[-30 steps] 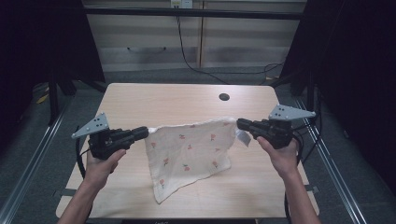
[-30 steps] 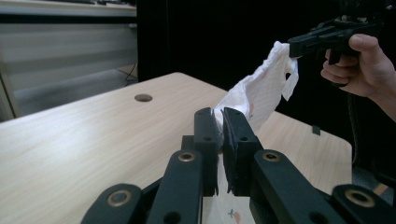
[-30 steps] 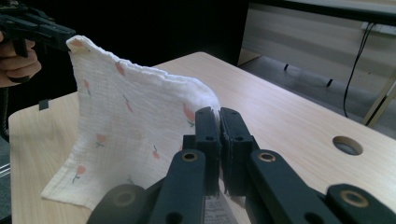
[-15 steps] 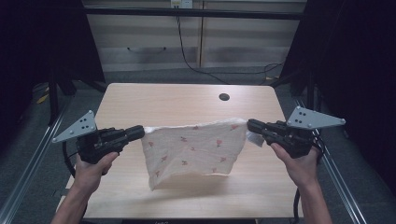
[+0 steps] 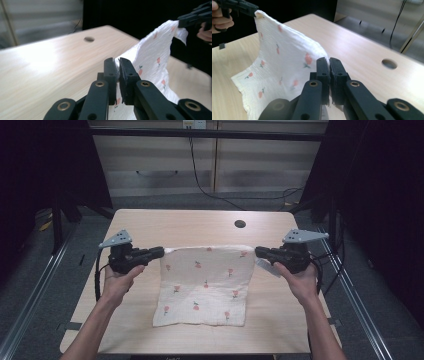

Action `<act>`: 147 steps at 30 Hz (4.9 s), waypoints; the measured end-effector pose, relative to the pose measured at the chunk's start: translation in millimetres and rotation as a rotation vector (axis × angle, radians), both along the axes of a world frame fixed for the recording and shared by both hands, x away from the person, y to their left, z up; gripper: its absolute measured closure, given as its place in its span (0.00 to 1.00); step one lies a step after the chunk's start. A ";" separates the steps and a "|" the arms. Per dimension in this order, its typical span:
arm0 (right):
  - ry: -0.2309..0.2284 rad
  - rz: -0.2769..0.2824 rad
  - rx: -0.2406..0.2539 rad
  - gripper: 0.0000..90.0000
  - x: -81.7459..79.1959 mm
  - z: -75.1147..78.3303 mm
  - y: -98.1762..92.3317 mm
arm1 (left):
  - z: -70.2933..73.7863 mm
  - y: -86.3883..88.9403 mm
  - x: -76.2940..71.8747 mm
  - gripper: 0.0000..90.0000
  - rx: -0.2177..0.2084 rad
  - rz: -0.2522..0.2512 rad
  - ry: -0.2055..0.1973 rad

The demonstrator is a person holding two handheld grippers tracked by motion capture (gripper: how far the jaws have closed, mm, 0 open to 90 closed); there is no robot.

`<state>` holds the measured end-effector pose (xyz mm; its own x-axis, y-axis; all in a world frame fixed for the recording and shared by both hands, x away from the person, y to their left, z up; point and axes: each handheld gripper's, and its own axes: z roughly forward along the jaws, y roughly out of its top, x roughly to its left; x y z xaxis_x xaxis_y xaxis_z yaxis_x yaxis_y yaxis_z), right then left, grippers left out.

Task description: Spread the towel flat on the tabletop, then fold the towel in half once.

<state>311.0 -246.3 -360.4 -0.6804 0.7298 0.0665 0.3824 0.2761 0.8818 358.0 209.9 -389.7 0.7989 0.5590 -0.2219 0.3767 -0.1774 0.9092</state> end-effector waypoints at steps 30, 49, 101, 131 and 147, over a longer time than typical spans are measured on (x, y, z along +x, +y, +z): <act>0.129 -0.147 0.044 0.79 82.2 -72.0 -3.3 | -65.0 14.6 54.8 0.68 0.020 0.107 0.180; 0.143 -0.065 -0.014 0.58 31.4 -69.5 -7.2 | -59.4 26.2 16.7 0.49 0.064 0.065 0.162; 0.246 0.144 -0.240 0.71 -45.1 -135.5 45.1 | -110.5 9.5 -67.2 0.55 0.320 -0.065 0.185; 0.302 0.193 -0.224 0.97 -72.0 -133.3 32.5 | -107.0 0.0 -104.0 0.98 0.371 -0.160 0.181; 0.261 0.182 -0.149 0.79 -67.3 -110.3 24.6 | -89.3 5.1 -95.6 0.75 0.295 -0.166 0.213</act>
